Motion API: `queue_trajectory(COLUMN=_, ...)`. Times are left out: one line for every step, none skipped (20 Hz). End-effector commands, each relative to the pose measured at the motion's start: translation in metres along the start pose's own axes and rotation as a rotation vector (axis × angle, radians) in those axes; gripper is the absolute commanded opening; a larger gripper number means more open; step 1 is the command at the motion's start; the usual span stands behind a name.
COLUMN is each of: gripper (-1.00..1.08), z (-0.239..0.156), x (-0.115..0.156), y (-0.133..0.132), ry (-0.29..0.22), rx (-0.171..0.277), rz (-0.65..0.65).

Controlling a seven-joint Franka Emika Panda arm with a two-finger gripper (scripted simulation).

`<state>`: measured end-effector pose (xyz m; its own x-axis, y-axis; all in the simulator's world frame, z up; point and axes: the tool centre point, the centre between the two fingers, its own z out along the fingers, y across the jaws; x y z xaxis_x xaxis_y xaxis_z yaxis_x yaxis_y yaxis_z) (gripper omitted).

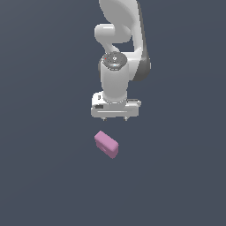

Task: Pick up the object and move it to a goal position.

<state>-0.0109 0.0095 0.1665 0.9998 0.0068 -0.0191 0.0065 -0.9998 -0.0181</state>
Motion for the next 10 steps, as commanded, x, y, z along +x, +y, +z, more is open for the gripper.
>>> queue_trajectory(gripper=1.0, z=0.0, x=0.0, y=0.0, ry=0.0, rx=0.0, rz=0.0)
queue_trajectory(gripper=1.0, z=0.0, x=0.0, y=0.0, ry=0.0, rx=0.0, rz=-0.001)
queue_trajectory(gripper=1.0, z=0.0, x=0.0, y=-0.001, ry=0.0, rx=0.001, rz=-0.004)
queue_trajectory(gripper=1.0, z=-0.001, x=0.0, y=-0.002, ry=0.0, rx=0.001, rz=-0.008)
queue_trajectory(gripper=1.0, z=-0.002, x=0.0, y=-0.004, ry=0.001, rx=0.003, rz=-0.014)
queue_trajectory(gripper=1.0, z=-0.002, x=0.0, y=-0.006, ry=0.001, rx=0.004, rz=-0.022)
queue_trajectory(gripper=1.0, z=-0.004, x=0.0, y=-0.009, ry=0.002, rx=0.006, rz=-0.031)
queue_trajectory(gripper=1.0, z=-0.005, x=0.001, y=-0.012, ry=0.002, rx=0.008, rz=-0.04)
queue_trajectory(gripper=1.0, z=-0.006, x=0.0, y=-0.015, ry=0.003, rx=0.01, rz=-0.047)
queue_trajectory(gripper=1.0, z=-0.007, x=0.0, y=-0.017, ry=0.003, rx=0.011, rz=-0.052)
